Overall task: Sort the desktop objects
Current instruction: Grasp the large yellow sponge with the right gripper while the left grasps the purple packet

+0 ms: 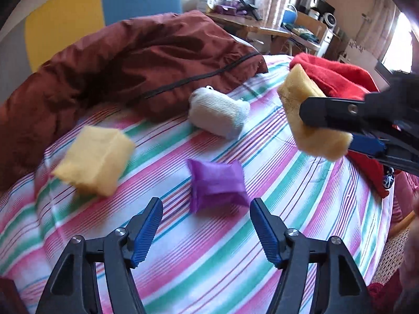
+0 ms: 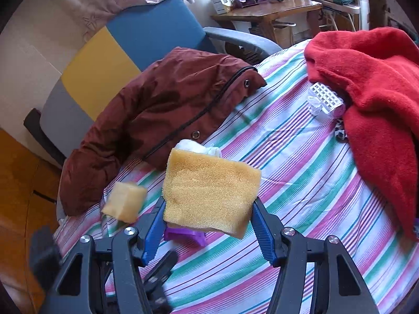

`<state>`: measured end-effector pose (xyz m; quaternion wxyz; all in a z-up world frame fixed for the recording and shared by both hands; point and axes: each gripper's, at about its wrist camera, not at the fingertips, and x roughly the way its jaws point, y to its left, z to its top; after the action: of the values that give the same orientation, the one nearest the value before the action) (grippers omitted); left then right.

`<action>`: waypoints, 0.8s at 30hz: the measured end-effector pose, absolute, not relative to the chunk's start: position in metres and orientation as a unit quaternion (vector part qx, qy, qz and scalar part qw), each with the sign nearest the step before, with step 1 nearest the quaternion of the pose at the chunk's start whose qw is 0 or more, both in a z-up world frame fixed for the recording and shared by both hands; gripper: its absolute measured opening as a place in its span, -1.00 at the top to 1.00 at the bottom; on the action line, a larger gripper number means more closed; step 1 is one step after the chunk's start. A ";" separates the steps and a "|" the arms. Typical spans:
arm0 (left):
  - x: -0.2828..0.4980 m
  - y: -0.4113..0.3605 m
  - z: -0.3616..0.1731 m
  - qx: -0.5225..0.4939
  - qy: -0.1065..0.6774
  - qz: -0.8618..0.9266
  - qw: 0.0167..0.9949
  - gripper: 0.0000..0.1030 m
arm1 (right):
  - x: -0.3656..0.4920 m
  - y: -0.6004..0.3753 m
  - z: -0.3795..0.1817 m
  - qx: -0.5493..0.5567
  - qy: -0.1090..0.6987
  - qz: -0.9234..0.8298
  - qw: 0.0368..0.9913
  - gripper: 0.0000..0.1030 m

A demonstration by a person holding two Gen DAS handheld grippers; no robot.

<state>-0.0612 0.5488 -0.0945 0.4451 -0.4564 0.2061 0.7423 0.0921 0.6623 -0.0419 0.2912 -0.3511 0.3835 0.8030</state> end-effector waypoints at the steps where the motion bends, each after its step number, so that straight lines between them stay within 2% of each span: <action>1: -0.062 0.554 -0.097 -0.454 0.210 0.742 0.447 -0.36 | 0.092 0.662 -0.042 -0.352 0.384 0.803 0.289 -0.21; 10: -0.068 0.585 -0.120 -0.448 0.254 0.735 0.442 -0.36 | 0.096 0.662 -0.040 -0.346 0.390 0.803 0.287 -0.23; 13: -0.071 0.584 -0.126 -0.439 0.256 0.744 0.434 -0.10 | 0.094 0.662 -0.042 -0.354 0.388 0.801 0.287 -0.23; 15: -0.072 0.578 -0.126 -0.435 0.246 0.746 0.441 -0.04 | 0.091 0.661 -0.044 -0.360 0.382 0.801 0.287 -0.23; 24: -0.070 0.519 -0.124 -0.449 0.200 0.752 0.438 -0.03 | 0.070 0.649 -0.060 -0.412 0.348 0.801 0.260 -0.23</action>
<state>-0.0700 0.5186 -0.1243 0.4384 -0.4491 0.2004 0.7523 0.0701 0.6493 -0.0600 0.2599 -0.4122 0.3482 0.8008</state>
